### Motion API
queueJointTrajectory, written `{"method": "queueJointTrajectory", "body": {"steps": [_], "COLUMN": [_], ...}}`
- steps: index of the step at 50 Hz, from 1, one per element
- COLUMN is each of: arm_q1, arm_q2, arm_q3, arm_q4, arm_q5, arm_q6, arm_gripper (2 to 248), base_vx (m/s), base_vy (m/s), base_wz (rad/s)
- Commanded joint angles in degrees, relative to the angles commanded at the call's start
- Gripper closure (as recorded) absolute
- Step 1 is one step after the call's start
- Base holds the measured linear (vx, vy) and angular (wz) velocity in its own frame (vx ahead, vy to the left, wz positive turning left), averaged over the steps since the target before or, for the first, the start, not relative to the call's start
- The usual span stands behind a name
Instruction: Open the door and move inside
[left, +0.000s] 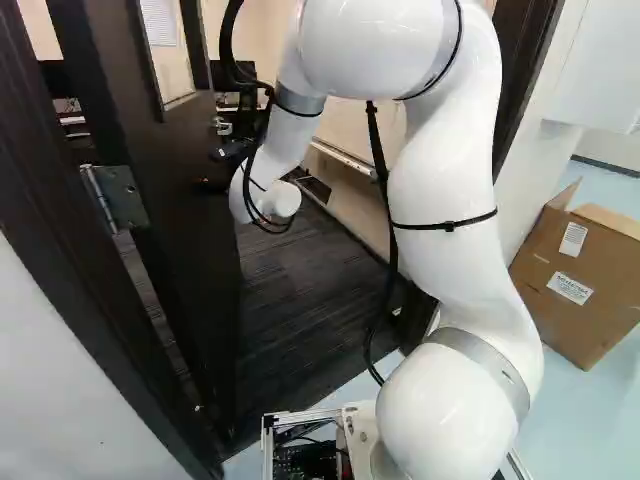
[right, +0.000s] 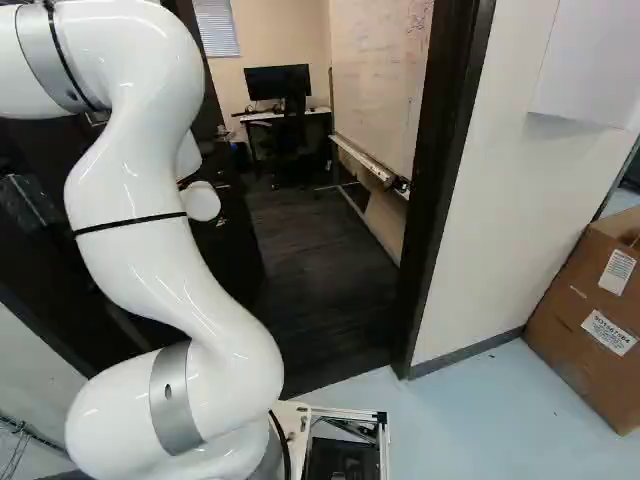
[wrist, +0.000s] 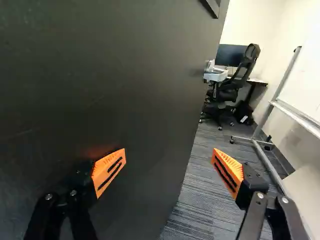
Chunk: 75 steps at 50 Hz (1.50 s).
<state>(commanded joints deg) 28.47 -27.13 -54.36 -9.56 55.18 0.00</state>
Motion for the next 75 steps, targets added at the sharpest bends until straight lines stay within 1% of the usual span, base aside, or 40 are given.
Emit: {"method": "queueJointTrajectory", "body": {"steps": [35, 75], "arm_q1": [1.2, 3.0], "arm_q2": [-5.0, -10.3], "arm_q3": [-6.5, -13.7], "arm_q4": [-4.8, -8.9], "arm_q5": [0.9, 0.9], "arm_q6": [0.0, 0.0], "arm_gripper": [3, 3], "base_vx": [0.000, 0.000], "base_vy": [0.000, 0.000], "base_wz": [0.000, 0.000]}}
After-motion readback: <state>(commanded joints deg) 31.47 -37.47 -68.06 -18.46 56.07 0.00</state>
